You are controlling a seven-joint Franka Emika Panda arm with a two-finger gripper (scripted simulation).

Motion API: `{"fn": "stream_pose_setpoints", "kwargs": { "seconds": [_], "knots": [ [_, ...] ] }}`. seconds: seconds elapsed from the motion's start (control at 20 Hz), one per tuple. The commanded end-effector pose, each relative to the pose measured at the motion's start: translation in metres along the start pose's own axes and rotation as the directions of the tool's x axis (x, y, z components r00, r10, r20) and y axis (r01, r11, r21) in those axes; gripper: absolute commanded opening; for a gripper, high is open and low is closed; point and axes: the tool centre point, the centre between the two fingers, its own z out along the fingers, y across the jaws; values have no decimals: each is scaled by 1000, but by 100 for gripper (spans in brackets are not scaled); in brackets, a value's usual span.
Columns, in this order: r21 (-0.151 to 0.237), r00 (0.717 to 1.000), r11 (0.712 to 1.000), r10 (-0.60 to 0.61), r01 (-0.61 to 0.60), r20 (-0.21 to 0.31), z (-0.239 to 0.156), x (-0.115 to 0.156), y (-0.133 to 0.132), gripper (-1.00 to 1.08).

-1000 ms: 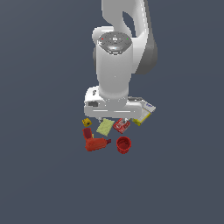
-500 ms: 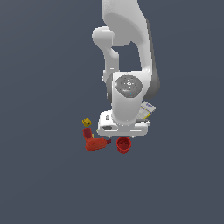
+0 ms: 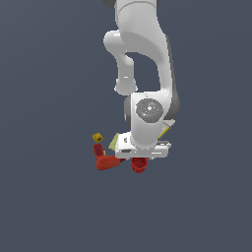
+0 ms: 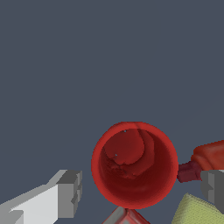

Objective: Pick up a designated object from a clutter of objects.

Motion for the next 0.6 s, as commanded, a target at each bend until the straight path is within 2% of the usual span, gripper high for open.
{"fn": "stream_pose_setpoints", "kwargs": {
  "seconds": [0.0, 0.25, 0.55],
  "knots": [
    [0, 1000, 1000, 0, 0, 0, 0, 0, 0, 100],
    [0, 1000, 1000, 0, 0, 0, 10, 0, 0, 100],
    [0, 1000, 1000, 0, 0, -1, 41, -1, 0, 100]
  ]
}}
